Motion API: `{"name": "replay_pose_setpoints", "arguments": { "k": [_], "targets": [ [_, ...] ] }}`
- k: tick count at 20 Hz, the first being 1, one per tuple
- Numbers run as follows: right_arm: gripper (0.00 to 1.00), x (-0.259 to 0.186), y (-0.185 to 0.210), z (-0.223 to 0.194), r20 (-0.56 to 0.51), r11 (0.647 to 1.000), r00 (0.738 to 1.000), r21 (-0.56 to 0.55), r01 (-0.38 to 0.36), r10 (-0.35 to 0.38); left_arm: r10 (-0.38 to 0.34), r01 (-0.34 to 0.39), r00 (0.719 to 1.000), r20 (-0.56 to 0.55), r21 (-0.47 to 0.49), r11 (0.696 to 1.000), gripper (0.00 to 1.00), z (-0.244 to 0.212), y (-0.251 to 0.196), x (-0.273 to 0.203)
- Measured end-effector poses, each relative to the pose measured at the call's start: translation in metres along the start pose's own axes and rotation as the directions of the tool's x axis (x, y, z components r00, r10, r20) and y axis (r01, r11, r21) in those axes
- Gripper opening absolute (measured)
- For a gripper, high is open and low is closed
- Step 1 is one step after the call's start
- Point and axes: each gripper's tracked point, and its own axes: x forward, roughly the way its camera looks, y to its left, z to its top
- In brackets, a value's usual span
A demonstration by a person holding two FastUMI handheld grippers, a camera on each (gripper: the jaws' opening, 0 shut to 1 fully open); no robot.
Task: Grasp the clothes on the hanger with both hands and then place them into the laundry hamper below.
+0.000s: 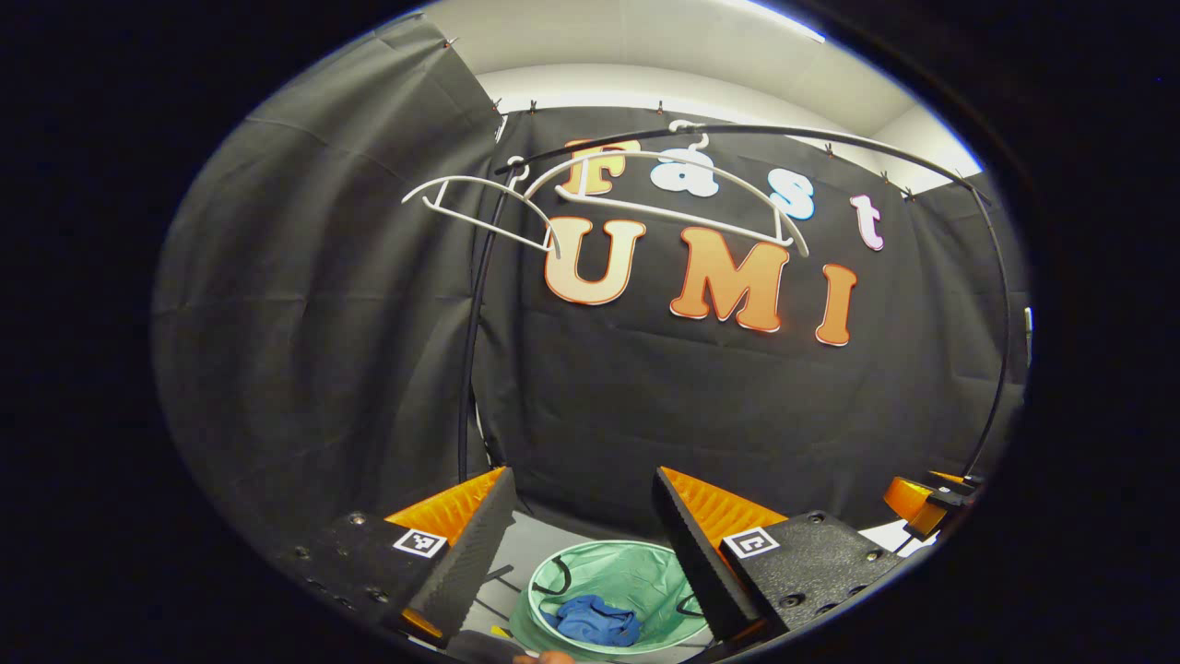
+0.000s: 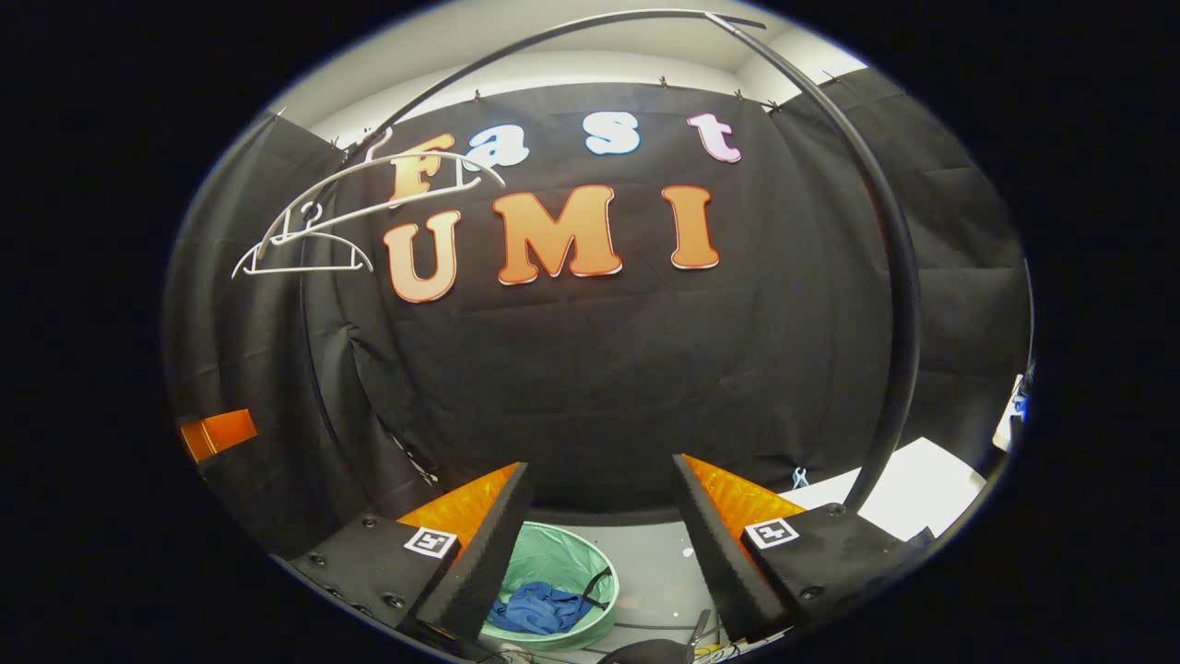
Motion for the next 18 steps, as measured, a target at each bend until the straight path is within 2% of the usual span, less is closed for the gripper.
{"name": "replay_pose_setpoints", "arguments": {
  "k": [1,2,3,5,7,11,12,13,15,17,18],
  "targets": [
    [0.89,-0.003,-0.001,0.007,0.016,1.000,1.000,-0.008,0.008,-0.008,0.004,-0.004,1.000,0.007,0.008,1.000,0.90,0.003,0.001,-0.001],
    [0.98,-0.007,-0.002,0.012,0.028,1.000,1.000,-0.014,0.011,-0.011,0.005,-0.006,1.000,0.018,0.013,1.000,0.90,0.008,0.000,-0.003],
    [0.89,-0.011,-0.001,0.016,0.036,1.000,0.999,-0.017,0.011,-0.011,0.006,-0.006,1.000,0.030,0.014,1.000,0.90,0.012,-0.001,-0.006],
    [0.89,-0.015,0.000,0.024,0.058,1.000,0.998,-0.013,0.013,-0.012,0.007,-0.008,0.998,0.063,0.009,1.000,0.90,0.020,-0.005,-0.007],
    [0.98,-0.019,-0.004,0.026,0.066,1.000,0.998,-0.007,0.009,-0.009,0.013,-0.014,0.997,0.075,0.012,1.000,0.90,0.020,-0.006,-0.008],
    [0.98,-0.021,-0.007,0.023,0.062,1.000,0.998,-0.006,0.013,-0.013,0.018,-0.018,0.998,0.060,-0.001,1.000,0.90,0.016,-0.006,-0.008],
    [0.93,-0.021,-0.006,0.022,0.059,1.000,0.998,-0.005,0.013,-0.013,0.021,-0.021,0.998,0.057,-0.002,1.000,0.90,0.013,-0.005,-0.007],
    [0.98,-0.021,-0.006,0.022,0.057,1.000,0.998,-0.004,0.012,-0.012,0.024,-0.024,0.998,0.052,-0.001,1.000,0.90,0.011,-0.005,-0.007],
    [0.98,-0.021,-0.004,0.021,0.056,1.000,0.998,-0.003,0.011,-0.010,0.026,-0.026,0.999,0.045,0.001,1.000,0.90,0.009,-0.005,-0.007],
    [0.98,-0.021,-0.005,0.021,0.055,1.000,0.998,-0.005,0.009,-0.009,0.026,-0.026,0.999,0.043,0.006,1.000,0.98,0.008,-0.005,-0.005],
    [0.98,-0.019,-0.005,0.020,0.053,1.000,0.999,-0.007,0.010,-0.010,0.028,-0.029,0.999,0.043,0.011,1.000,0.98,0.009,-0.004,-0.005]
  ]
}}
